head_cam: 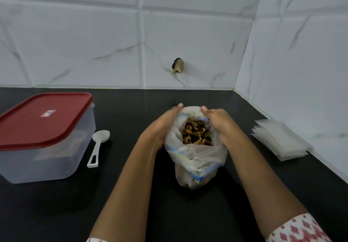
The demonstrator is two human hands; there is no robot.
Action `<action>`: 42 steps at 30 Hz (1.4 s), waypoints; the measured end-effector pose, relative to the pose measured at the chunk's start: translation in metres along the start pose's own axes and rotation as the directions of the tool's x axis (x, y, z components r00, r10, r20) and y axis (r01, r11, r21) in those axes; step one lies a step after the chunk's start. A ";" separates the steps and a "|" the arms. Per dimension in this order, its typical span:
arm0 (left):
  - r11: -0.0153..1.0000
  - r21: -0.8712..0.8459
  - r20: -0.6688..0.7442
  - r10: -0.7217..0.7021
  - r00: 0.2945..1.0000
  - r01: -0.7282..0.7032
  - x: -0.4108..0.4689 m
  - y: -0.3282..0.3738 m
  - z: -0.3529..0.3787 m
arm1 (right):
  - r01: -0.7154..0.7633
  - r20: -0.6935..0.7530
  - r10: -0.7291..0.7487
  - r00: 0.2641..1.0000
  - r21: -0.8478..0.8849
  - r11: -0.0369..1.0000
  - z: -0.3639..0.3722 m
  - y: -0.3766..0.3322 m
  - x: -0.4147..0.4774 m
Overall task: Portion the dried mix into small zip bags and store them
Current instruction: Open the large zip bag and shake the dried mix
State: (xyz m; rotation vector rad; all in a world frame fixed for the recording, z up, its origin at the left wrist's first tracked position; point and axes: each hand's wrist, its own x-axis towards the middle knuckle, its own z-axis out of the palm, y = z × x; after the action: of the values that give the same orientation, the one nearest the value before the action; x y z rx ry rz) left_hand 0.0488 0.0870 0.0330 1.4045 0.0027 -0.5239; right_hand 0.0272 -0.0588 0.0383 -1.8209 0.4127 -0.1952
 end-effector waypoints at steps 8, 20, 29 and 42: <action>0.961 -0.268 -0.149 -0.113 0.982 0.070 0.019 -0.019 0.001 | -0.128 0.018 0.128 0.992 -0.005 0.992 -0.009 -0.001 0.007; 0.891 -0.445 -0.103 0.048 0.994 -0.089 0.017 -0.005 -0.004 | -0.210 0.055 0.214 0.975 -0.082 0.974 -0.019 -0.005 -0.001; 0.862 0.487 -0.209 -0.038 0.977 0.137 -0.021 0.007 0.000 | -0.291 0.094 0.301 0.949 0.632 0.718 -0.023 -0.010 -0.006; 0.555 -0.831 -0.108 -0.104 0.989 -0.033 -0.007 -0.009 0.028 | -0.313 0.123 0.418 0.900 0.851 0.422 -0.011 -0.013 -0.016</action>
State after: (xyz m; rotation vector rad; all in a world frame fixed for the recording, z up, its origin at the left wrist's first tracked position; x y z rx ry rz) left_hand 0.0307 0.0630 0.0316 0.4758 0.3658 -0.3616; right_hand 0.0113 -0.0599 0.0547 -0.6748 0.6429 -0.1482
